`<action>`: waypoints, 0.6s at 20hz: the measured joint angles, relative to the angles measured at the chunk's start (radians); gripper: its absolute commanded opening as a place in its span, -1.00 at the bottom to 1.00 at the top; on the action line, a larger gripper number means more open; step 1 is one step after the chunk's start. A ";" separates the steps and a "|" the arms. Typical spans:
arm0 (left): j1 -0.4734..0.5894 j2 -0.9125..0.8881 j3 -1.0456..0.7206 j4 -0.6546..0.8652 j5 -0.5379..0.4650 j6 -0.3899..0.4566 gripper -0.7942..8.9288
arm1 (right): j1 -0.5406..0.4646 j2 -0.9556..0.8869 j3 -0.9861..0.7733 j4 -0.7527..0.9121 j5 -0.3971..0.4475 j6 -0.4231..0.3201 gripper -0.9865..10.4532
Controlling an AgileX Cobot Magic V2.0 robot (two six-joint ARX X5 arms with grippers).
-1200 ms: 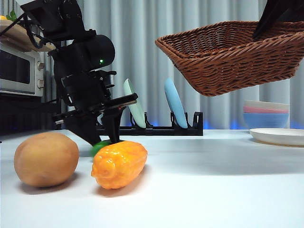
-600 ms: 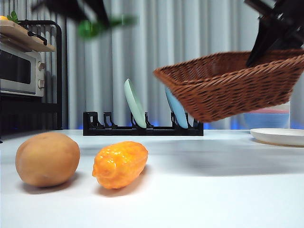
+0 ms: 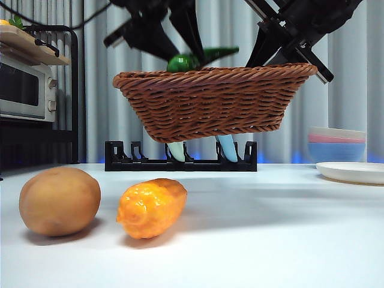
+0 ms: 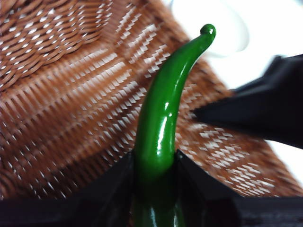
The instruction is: Pick up the basket,pick up the corn from the table,pick up the potato from the table,pick up the cucumber from the table,put all items into the basket
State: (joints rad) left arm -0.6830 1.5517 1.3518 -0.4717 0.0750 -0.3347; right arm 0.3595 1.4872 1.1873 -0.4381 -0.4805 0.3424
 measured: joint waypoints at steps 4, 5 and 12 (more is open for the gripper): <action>-0.001 0.017 0.000 -0.013 -0.010 0.000 0.39 | 0.001 0.000 0.000 0.003 -0.032 0.010 -0.85; -0.001 0.016 0.000 -0.013 -0.010 0.000 0.39 | 0.001 0.000 0.000 0.002 -0.032 0.010 -0.85; -0.002 -0.045 0.014 -0.165 0.058 0.009 0.39 | -0.026 0.000 0.000 0.029 -0.030 0.010 -0.85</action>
State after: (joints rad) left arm -0.6849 1.5070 1.3663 -0.6369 0.1329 -0.3256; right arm 0.3336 1.4872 1.1873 -0.4095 -0.5106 0.3523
